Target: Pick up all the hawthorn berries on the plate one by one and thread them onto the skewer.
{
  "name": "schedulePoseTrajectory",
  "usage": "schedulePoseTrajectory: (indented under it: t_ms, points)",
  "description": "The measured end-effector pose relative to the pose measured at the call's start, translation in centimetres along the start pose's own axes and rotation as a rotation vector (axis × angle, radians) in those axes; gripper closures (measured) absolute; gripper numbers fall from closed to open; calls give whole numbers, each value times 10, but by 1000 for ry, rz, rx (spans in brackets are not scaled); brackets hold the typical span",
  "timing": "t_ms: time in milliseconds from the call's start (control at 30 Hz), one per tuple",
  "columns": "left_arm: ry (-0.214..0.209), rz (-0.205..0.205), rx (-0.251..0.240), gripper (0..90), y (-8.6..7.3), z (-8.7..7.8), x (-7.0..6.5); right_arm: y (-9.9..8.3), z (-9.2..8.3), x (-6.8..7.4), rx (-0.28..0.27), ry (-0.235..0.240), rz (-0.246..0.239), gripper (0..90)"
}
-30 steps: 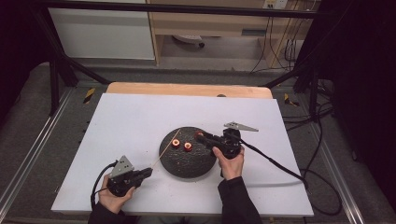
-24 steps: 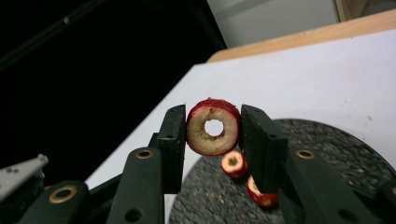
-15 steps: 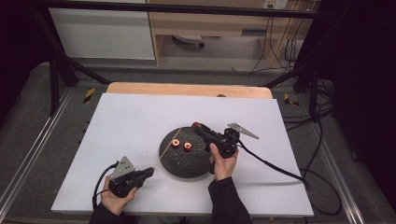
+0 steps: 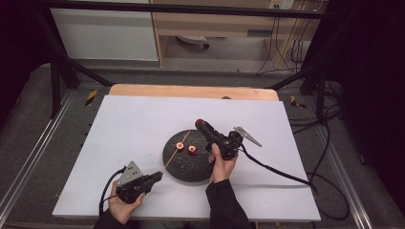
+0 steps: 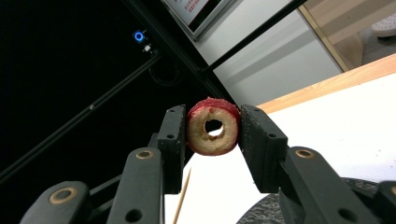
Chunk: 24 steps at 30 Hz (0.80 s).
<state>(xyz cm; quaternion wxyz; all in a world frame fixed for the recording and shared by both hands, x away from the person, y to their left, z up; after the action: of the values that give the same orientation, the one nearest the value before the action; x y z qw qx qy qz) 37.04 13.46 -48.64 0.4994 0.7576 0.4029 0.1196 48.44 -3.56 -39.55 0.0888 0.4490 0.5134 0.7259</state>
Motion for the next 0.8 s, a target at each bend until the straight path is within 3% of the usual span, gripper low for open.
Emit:
schedulePoseTrajectory:
  t_ms: [367, 800]
  points:
    - [-10, 3, 4, 879, -1, 4, -6, -8, 2, 2, -49, 13, 4, 628]
    - [-10, -2, -1, 880, 0, 5, -8, -15, 2, 4, -59, 32, 14, 629]
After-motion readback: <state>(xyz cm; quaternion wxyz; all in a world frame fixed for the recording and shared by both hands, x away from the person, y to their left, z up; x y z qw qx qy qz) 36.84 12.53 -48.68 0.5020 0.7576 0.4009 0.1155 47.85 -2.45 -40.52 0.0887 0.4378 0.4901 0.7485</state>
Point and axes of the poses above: each handheld gripper's, and its own axes: z roughly forward along the jaws, y roughly out of its top, x roughly to its left, the point moved 10 cm from there along z, roughly forward along the jaws, and after that the axes turned 8 degrees about -z, right-handed, at the moved point
